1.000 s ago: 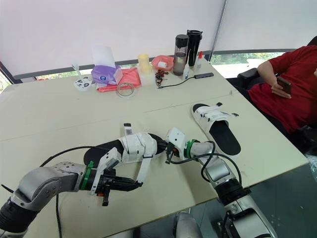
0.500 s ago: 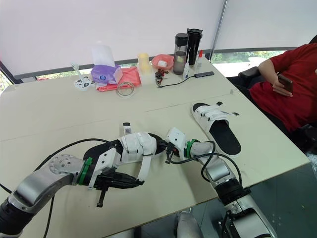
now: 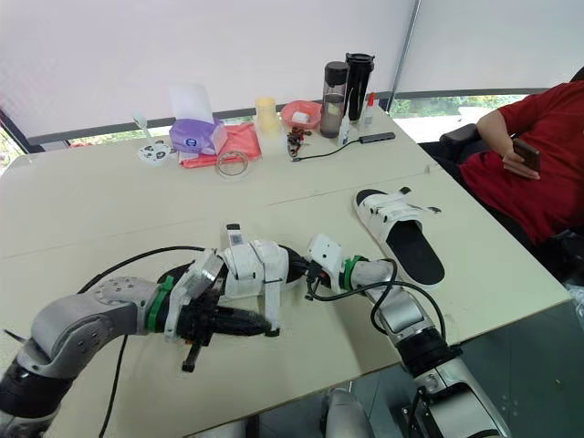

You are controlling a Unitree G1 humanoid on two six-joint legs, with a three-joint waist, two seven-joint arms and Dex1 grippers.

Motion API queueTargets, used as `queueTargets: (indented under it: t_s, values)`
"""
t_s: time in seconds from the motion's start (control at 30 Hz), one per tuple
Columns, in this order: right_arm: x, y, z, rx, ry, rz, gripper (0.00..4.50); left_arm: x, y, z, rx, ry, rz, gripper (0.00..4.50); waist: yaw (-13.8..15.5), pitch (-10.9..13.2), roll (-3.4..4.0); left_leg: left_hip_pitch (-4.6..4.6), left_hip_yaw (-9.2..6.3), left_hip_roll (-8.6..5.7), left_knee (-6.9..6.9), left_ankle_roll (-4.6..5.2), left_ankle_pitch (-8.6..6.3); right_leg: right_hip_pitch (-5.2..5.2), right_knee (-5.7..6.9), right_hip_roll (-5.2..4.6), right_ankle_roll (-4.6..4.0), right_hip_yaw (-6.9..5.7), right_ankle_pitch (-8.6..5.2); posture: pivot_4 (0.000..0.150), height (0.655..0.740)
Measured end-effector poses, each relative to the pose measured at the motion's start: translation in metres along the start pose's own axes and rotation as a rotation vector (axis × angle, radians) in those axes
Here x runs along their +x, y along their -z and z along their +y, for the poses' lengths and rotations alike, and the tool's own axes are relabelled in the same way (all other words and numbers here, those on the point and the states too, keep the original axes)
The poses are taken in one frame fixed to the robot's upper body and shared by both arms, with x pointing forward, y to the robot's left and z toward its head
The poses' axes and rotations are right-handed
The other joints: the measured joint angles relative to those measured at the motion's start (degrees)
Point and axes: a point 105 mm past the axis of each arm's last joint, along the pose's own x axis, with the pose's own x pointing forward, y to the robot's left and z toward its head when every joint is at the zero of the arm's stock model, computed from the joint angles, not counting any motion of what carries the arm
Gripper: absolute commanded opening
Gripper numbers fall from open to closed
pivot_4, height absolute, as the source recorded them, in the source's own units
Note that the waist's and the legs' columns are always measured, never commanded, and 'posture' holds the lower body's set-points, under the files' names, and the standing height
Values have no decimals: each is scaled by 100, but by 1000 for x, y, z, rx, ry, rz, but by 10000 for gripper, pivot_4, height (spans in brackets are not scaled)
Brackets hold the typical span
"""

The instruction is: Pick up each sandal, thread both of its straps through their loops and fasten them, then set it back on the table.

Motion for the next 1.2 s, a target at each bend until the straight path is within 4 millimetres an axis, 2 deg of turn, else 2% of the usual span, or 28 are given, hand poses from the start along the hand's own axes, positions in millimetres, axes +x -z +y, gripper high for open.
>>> queueTargets:
  t_s: [0.07, 0.17, 0.27, 0.3, 0.37, 0.5, 0.6, 0.73, 0.9, 1.0, 1.1, 1.2]
  values:
    - [0, 0, 0, 1, 1, 1, 0, 0, -19, 13, -48, -41, -100, 356, 22, -1, -14, 3, 0, 0, 2, 1, 1, 0, 0, 1, 0, -1, 0, 1500, 7400]
    - [1, 0, 1, 2, -4, 0, 0, -6, -32, 21, -71, -76, -157, 356, 22, -7, -24, 8, 2, -2, 1, 16, 10, 4, 5, 1, 0, 1, 0, 1500, 7400]
    - [1, 0, 1, 1, -8, -1, 0, -18, -27, 27, -52, -124, -107, 356, 19, -10, -29, 13, 4, -3, -2, 18, 11, -2, 21, 0, -1, 5, 1, 1500, 7400]
    - [1, 0, 1, 1, -8, -2, 0, -24, -22, 29, -36, -148, -73, 2706, 23, -10, -28, 14, 4, -3, -2, 18, 11, -5, 26, 0, -4, 5, 2, 1500, 7400]
    - [1, 0, 1, 1, -5, 0, 0, -33, -11, 32, -34, -180, -21, 8935, 27, -9, -24, 14, 3, -2, -2, 17, 10, -8, 27, 0, -9, 5, 5, 1500, 7400]
    - [1, 0, 0, 2, 1, 1, 0, -37, 5, 30, -58, -189, 29, 29312, 24, -7, -23, 7, 7, 3, 1, -2, -1, -10, 12, -2, -8, 5, 5, 1500, 7400]
    - [1, 0, 1, 2, -4, 0, 0, -36, 33, 23, -122, -207, 77, 44258, 22, -9, -22, 11, 18, 0, -5, -2, -2, -8, 8, -15, -8, 5, 5, 1500, 7400]
    - [0, 1, -1, 3, 7, 2, 0, -23, 51, 25, -144, -234, 114, 44258, 40, -8, -29, 6, 19, 2, 1, -2, -2, -13, 6, -14, -8, 3, 5, 1500, 7400]
    - [0, 1, 0, 3, 4, 2, 0, -5, 49, 35, -147, -262, 76, 44258, 34, -12, -31, 7, 22, 2, 1, -2, -2, -10, 0, -13, -8, 0, 5, 1500, 7400]
    - [0, 1, 0, 3, -1, 2, 0, -2, 49, 41, -156, -281, 69, 44258, 34, -14, -34, 9, 23, 1, -2, -1, -1, -9, 2, -13, -8, 0, 5, 1500, 7400]
    - [0, 2, 0, 3, 3, 3, 0, 5, 48, 44, -178, -281, 50, 36304, 47, -15, -37, 9, 23, 1, 2, 0, 0, -8, 4, -13, -8, 1, 5, 1500, 7400]
    - [0, 2, 0, 3, 4, 3, 0, 9, 45, 44, -183, -274, 41, 21346, 46, -17, -38, 10, 23, 1, 2, 0, 0, -8, 5, -13, -8, 1, 5, 1500, 7400]
